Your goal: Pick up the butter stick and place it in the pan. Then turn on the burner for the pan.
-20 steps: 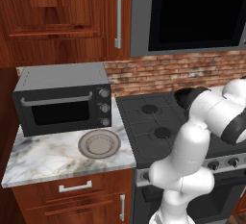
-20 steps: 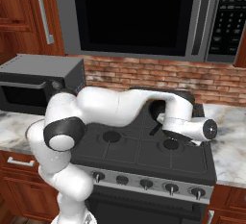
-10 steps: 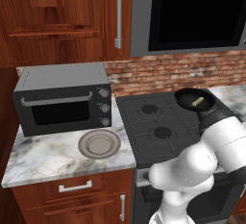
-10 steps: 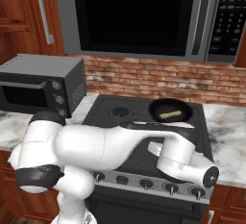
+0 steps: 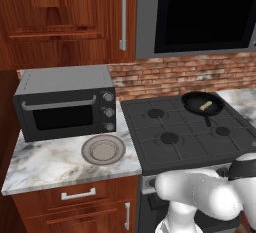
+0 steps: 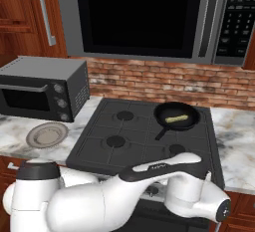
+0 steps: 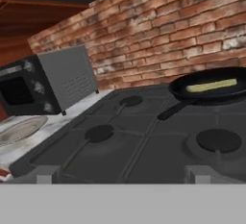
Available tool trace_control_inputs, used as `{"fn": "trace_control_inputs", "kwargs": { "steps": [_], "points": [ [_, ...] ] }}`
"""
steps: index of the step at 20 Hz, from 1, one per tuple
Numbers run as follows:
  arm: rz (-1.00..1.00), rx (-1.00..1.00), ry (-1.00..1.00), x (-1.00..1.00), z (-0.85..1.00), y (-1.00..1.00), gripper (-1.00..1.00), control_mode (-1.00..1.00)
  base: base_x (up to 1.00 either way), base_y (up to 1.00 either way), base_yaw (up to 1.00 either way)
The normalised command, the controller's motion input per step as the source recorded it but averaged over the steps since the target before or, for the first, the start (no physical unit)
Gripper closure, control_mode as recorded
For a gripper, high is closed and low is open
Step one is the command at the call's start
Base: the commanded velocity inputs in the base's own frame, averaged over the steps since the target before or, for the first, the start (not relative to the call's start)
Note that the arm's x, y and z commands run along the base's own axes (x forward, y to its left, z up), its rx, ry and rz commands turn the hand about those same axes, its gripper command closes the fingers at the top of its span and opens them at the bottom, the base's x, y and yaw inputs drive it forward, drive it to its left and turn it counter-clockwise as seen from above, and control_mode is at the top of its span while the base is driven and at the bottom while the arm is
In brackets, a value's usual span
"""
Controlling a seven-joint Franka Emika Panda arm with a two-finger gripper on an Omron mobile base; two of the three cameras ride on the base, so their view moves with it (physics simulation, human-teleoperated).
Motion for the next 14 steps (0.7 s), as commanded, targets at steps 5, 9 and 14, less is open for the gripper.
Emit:
{"fn": "trace_control_inputs", "kwargs": {
  "steps": [5, 9, 14],
  "points": [
    [-0.08, -0.06, -0.12, -0.28, -0.26, 0.17, -1.00, -1.00, 0.00, 0.00, 0.00],
    [-0.07, -0.06, -0.16, -0.24, -0.28, 0.22, -1.00, -1.00, 0.00, 0.00, 0.00],
    [-0.06, -0.03, -0.14, -0.22, -0.22, 0.30, -1.00, -1.00, 0.00, 0.00, 0.00]
  ]
}}
